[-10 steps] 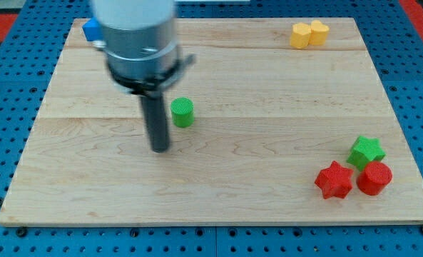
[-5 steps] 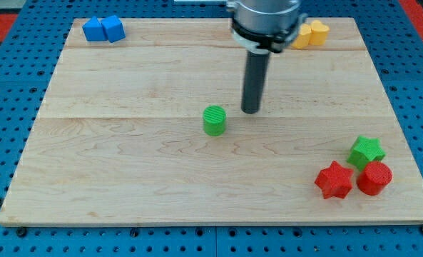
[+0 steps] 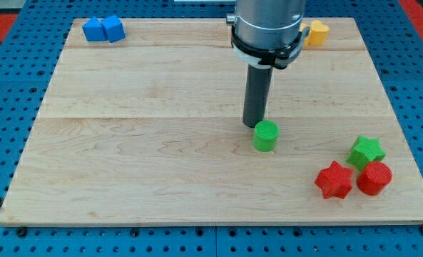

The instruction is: Move green circle to red star

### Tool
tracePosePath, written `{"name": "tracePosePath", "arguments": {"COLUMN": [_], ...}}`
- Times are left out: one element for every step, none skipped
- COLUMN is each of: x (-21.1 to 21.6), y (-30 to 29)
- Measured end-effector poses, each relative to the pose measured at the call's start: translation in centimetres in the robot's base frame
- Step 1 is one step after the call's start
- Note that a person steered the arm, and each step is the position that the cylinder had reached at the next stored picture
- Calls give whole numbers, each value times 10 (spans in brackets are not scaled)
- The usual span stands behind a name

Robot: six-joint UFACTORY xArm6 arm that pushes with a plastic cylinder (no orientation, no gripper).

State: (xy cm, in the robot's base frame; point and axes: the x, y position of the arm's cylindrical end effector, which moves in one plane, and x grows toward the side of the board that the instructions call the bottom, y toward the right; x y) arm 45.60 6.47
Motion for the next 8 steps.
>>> {"name": "tracePosePath", "arguments": {"x": [-13,-2,27,47,47,36,31,43], "y": [-37,-47,6,63,64,55,58,64]}}
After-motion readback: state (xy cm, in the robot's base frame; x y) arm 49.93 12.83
